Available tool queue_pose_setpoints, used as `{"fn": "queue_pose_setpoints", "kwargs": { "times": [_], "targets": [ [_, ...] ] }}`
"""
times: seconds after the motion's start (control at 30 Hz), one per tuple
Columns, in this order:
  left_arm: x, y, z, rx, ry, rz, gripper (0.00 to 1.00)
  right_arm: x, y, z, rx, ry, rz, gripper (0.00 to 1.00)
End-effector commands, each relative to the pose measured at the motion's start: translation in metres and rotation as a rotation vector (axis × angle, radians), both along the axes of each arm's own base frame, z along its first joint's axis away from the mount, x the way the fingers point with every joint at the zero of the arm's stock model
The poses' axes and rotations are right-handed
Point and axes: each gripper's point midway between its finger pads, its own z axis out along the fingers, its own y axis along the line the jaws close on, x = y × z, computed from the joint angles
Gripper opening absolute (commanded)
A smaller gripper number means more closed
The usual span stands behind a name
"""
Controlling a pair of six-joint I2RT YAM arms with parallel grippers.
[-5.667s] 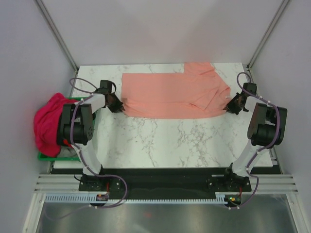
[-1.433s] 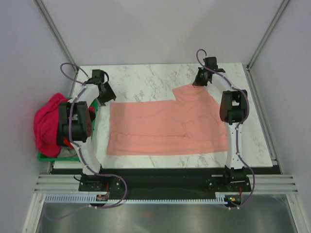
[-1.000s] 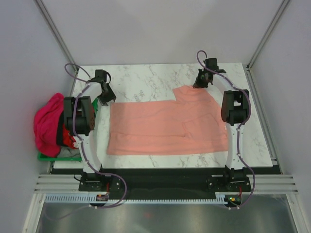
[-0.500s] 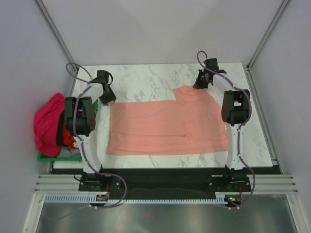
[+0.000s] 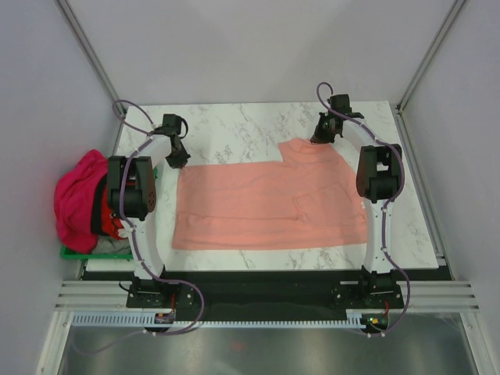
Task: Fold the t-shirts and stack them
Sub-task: Fold the tshirt
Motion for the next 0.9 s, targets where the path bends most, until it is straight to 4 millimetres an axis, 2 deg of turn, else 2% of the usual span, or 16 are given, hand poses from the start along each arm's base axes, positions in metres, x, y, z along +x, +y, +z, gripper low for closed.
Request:
{"fn": "queue_pose_setpoints", "kwargs": {
  "times": [0.0, 0.27, 0.33, 0.37, 0.4, 0.43, 0.47, 0.5, 0.53, 0.57, 0.6, 0.67, 0.73, 0.77, 0.83, 0.87],
  "targets": [
    [-0.009, -0.017, -0.01, -0.038, 0.032, -0.016, 0.06, 0.003, 0.009, 0.04, 0.032, -0.068, 0.022, 0.0],
    [-0.006, -0.018, 0.023, -0.041, -0.029, -0.029, 0.02, -0.012, 0.014, 0.067, 0.038, -0.101, 0.069, 0.0],
    [-0.012, -0.015, 0.03, -0.031, -0.039, -0.018, 0.02, -0.027, 0.012, 0.078, 0.032, -0.116, 0.075, 0.0],
    [-0.015, -0.013, 0.032, -0.024, -0.042, -0.013, 0.02, -0.034, 0.008, 0.1, 0.028, -0.157, 0.071, 0.0],
    [-0.022, -0.011, 0.028, -0.023, -0.027, -0.006, 0.02, -0.048, 0.006, 0.085, 0.018, -0.128, 0.067, 0.0],
    [-0.025, -0.01, 0.033, -0.029, -0.038, 0.003, 0.02, -0.056, 0.004, 0.088, 0.009, -0.132, 0.063, 0.0],
    [-0.028, -0.01, 0.032, -0.031, -0.033, 0.006, 0.02, -0.064, 0.002, 0.106, 0.003, -0.167, 0.057, 0.0],
    [-0.034, -0.01, 0.028, -0.036, -0.018, 0.007, 0.02, -0.079, -0.003, 0.093, -0.015, -0.141, 0.048, 0.0],
    [-0.037, -0.01, 0.027, -0.04, -0.015, 0.008, 0.02, -0.087, -0.004, 0.093, -0.016, -0.14, 0.049, 0.0],
    [-0.039, -0.01, 0.029, -0.041, -0.018, 0.009, 0.02, -0.096, -0.005, 0.11, -0.014, -0.174, 0.048, 0.0],
    [-0.044, -0.009, 0.026, -0.038, -0.01, 0.011, 0.02, -0.11, -0.005, 0.097, -0.014, -0.149, 0.049, 0.0],
    [-0.047, -0.007, 0.029, -0.032, -0.022, 0.016, 0.02, -0.126, -0.007, 0.108, -0.01, -0.171, 0.048, 0.0],
    [-0.051, -0.005, 0.026, -0.027, -0.021, 0.009, 0.02, -0.147, -0.012, 0.098, -0.027, -0.143, 0.039, 0.0],
    [-0.052, -0.004, 0.026, -0.025, -0.02, 0.008, 0.02, -0.154, -0.014, 0.111, -0.033, -0.174, 0.033, 0.0],
    [-0.055, -0.002, 0.026, -0.017, -0.022, 0.004, 0.02, -0.172, -0.021, 0.105, -0.058, -0.162, 0.018, 0.0],
    [-0.056, -0.001, 0.026, -0.012, -0.022, 0.005, 0.02, -0.179, -0.022, 0.119, -0.058, -0.197, 0.015, 0.0]
  ]
}}
